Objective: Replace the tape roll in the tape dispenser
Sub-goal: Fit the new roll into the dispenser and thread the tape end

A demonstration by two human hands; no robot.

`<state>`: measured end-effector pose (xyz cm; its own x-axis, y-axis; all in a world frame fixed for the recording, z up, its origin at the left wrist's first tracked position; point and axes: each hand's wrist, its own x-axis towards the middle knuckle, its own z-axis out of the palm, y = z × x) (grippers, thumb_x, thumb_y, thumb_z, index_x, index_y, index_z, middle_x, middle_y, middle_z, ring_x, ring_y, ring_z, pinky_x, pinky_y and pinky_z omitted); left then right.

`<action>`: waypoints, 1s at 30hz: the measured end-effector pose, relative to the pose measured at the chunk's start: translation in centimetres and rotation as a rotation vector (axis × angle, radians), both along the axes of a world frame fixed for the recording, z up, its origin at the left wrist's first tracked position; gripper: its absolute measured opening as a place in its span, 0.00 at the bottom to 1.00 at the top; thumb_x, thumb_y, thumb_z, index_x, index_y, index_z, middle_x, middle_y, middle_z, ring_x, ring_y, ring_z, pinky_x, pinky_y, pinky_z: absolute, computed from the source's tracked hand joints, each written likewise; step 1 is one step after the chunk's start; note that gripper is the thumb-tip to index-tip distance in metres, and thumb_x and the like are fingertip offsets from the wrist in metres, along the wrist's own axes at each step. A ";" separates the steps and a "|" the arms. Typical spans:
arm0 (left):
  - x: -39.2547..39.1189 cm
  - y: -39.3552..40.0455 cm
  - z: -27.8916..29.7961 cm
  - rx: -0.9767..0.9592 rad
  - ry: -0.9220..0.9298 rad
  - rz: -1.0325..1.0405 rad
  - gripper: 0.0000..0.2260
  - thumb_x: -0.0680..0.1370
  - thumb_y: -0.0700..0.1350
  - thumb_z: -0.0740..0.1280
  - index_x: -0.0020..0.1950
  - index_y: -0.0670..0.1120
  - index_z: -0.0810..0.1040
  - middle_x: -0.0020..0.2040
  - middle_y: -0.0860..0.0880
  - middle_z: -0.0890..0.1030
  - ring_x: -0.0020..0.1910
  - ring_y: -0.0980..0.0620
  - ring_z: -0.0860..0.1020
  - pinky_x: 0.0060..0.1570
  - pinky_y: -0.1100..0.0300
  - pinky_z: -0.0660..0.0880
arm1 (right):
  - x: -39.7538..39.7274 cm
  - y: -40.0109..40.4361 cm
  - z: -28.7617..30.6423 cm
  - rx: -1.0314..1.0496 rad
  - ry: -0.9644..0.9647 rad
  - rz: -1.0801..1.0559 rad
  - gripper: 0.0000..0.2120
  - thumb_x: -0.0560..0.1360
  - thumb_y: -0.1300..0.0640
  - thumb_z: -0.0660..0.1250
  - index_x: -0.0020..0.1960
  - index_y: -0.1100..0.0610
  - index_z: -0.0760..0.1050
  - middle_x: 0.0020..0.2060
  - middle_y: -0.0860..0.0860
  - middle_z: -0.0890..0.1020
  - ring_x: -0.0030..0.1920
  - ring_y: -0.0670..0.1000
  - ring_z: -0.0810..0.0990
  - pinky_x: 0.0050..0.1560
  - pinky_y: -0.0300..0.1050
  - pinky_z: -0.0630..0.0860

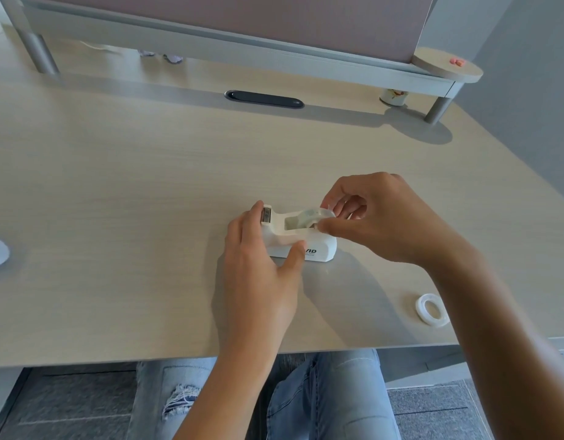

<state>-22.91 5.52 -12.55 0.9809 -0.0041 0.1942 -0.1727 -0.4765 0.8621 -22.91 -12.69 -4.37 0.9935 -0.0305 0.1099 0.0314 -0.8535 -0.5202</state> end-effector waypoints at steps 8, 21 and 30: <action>0.0 0.0 0.1 0.015 0.004 0.002 0.29 0.75 0.57 0.72 0.75 0.59 0.68 0.69 0.61 0.73 0.63 0.52 0.76 0.48 0.48 0.79 | 0.7 0.3 0.9 -0.059 0.040 0.069 0.05 0.72 0.53 0.77 0.49 0.48 0.87 0.39 0.45 0.86 0.41 0.44 0.84 0.44 0.35 0.79; 0.1 0.0 -0.1 0.008 0.017 0.005 0.29 0.75 0.58 0.72 0.74 0.60 0.68 0.69 0.64 0.73 0.63 0.54 0.77 0.46 0.47 0.80 | 1.0 1.4 2.0 -0.163 0.111 0.043 0.04 0.73 0.51 0.76 0.47 0.45 0.86 0.37 0.40 0.85 0.42 0.40 0.84 0.50 0.44 0.82; 0.1 -0.2 -0.2 -0.008 0.012 0.007 0.29 0.75 0.57 0.73 0.74 0.61 0.68 0.67 0.64 0.73 0.63 0.55 0.76 0.49 0.47 0.80 | 0.9 1.3 1.8 -0.190 0.107 0.029 0.03 0.74 0.52 0.75 0.48 0.46 0.86 0.40 0.40 0.85 0.42 0.40 0.83 0.48 0.43 0.84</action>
<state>-22.81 5.29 -12.80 0.9832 0.0040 0.1824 -0.1591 -0.4703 0.8680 -22.01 -11.35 -2.61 0.9999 0.0100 0.0049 0.0111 -0.9362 -0.3514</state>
